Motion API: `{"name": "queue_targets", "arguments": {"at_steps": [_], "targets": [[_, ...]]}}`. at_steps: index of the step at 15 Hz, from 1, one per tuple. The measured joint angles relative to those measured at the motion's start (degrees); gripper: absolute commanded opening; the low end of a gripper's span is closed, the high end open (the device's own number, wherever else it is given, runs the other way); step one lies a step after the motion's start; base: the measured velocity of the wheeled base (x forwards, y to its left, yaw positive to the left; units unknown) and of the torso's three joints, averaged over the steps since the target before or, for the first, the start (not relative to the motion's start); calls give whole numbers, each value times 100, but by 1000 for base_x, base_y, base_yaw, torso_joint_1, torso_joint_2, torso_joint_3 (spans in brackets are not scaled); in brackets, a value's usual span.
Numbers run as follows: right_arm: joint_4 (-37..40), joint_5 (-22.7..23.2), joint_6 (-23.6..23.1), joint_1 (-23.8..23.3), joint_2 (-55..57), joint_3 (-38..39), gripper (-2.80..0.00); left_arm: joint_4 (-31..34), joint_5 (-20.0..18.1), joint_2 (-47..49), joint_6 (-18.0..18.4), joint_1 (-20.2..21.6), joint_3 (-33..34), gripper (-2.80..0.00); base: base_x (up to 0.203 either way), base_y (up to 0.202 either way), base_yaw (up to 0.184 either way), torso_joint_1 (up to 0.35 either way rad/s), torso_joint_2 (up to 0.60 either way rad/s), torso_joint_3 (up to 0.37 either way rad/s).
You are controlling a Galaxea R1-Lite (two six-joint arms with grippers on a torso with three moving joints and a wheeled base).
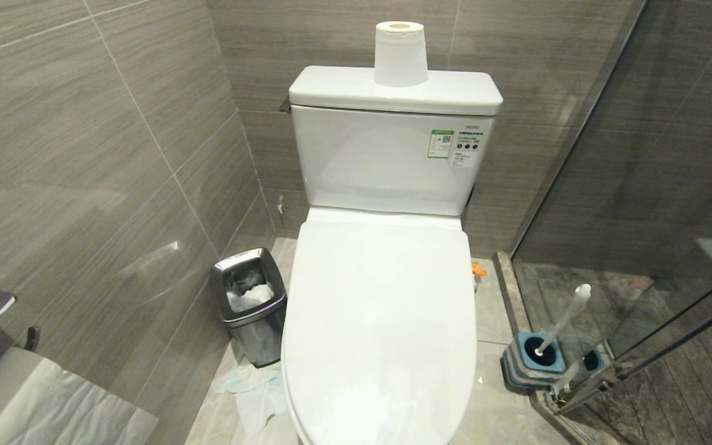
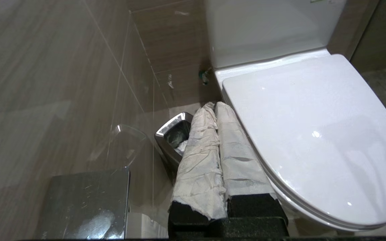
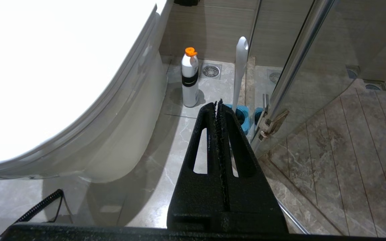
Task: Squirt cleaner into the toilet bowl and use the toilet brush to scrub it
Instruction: Use the left hand to lift the toilet lid slightly
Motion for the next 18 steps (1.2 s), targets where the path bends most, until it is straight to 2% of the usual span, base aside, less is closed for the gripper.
{"name": "queue_targets", "arguments": {"at_steps": [7,12,18], "targets": [[2,1,0,0,0,0,-280,-6,-9,1008,335,-50,-596,-280,0,0,0,0,0,0],[2,1,0,0,0,0,-280,-15,397,1858,360,-50,-1164,-280,0,0,0,0,0,0],[2,1,0,0,0,0,-280,-863,693,2578,330,-117,-1210,-280,0,0,0,0,0,0]]}}
